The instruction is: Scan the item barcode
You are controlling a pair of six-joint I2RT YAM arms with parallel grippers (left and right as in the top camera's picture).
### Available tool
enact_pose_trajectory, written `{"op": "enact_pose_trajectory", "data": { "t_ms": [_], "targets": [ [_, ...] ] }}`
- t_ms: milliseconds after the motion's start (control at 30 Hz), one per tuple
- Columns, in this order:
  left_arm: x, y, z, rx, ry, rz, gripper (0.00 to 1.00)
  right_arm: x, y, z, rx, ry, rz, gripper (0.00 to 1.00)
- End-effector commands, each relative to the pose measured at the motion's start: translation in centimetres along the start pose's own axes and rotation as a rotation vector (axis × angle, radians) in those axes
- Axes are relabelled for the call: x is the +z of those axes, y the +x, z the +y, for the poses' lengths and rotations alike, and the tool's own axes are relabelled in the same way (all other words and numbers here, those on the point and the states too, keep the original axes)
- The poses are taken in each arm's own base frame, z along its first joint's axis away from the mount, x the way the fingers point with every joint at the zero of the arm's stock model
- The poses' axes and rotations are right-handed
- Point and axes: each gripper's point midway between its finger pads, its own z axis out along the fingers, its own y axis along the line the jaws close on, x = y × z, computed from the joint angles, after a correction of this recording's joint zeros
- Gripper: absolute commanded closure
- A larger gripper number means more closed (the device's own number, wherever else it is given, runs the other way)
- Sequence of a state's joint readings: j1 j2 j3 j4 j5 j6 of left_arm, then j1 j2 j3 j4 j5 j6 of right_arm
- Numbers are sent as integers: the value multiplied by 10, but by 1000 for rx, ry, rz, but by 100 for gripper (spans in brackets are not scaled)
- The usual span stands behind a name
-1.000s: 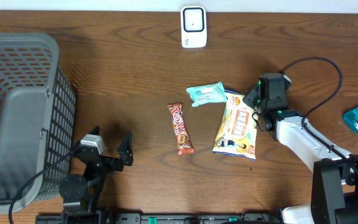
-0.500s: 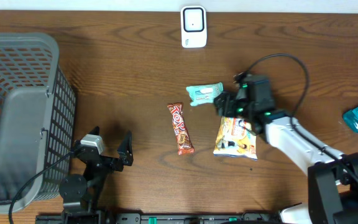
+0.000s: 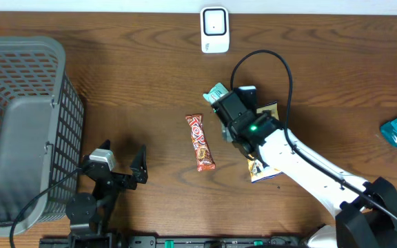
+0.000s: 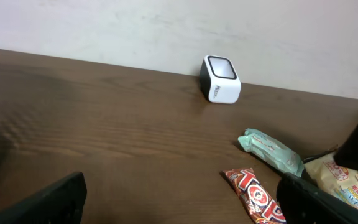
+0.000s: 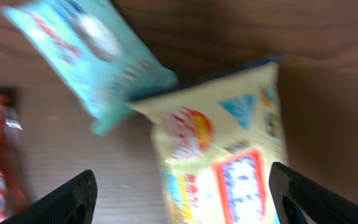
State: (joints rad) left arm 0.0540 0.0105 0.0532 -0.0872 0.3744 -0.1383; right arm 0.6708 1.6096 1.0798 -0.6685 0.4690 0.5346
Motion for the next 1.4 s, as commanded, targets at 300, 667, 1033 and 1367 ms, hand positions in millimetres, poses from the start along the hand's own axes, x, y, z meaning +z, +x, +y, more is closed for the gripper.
{"op": "enact_pose_trajectory", "data": {
  "t_ms": [300, 667, 1033, 1367],
  "targets": [
    [1, 13, 2, -21, -1, 38, 2, 25, 58, -8, -111, 113, 186, 16],
    [1, 13, 2, -21, -1, 38, 2, 59, 106, -27, -140, 280, 357, 18],
    [1, 13, 2, -21, -1, 38, 2, 91, 173, 34, -276, -116, 675, 99],
    [1, 13, 2, -21, -1, 38, 2, -37, 75, 128, -339, -923, 522, 99]
  ]
}}
